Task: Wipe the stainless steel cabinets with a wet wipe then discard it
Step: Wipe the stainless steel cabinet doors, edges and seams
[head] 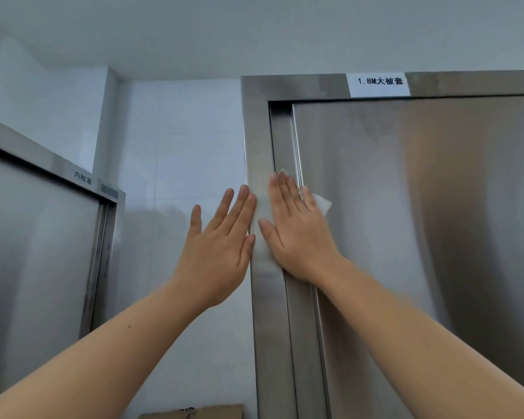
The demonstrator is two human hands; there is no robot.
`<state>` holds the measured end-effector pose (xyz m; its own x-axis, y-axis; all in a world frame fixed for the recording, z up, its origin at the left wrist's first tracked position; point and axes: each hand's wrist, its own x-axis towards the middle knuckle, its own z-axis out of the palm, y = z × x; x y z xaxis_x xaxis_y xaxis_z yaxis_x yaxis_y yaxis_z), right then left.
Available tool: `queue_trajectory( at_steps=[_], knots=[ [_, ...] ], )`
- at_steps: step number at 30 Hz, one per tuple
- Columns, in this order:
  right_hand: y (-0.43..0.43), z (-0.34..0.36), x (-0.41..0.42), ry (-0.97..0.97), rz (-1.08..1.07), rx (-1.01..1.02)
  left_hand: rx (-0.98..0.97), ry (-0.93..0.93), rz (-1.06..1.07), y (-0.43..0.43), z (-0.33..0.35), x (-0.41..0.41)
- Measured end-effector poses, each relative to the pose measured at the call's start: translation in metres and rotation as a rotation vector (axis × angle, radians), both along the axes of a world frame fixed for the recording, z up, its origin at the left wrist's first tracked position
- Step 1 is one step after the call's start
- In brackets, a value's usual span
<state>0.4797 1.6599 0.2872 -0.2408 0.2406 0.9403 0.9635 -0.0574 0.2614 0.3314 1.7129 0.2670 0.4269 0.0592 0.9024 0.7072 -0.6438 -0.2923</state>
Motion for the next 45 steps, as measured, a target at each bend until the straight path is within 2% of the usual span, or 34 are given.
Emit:
queue_trajectory(
  at_steps=[5,12,22,31,36,45],
  knots=[
    [-0.001,-0.005,0.001,-0.008,0.014,-0.023,-0.001,-0.001,0.008,0.002,-0.001,0.002],
    [0.0,0.031,0.001,-0.009,-0.049,0.0,0.051,-0.036,-0.047,0.003,-0.004,0.004],
    [0.002,0.092,-0.003,0.042,-0.106,0.0,0.254,-0.079,-0.009,0.006,-0.004,0.007],
    [0.005,0.127,-0.003,0.061,-0.132,0.017,0.277,-0.1,0.019,0.006,-0.006,0.009],
    [0.009,0.115,-0.006,0.079,-0.096,0.04,0.263,-0.099,0.028,0.004,-0.007,0.009],
    [0.002,0.048,-0.005,0.025,-0.078,0.054,0.234,-0.108,0.038,0.001,-0.017,0.011]
  ],
)
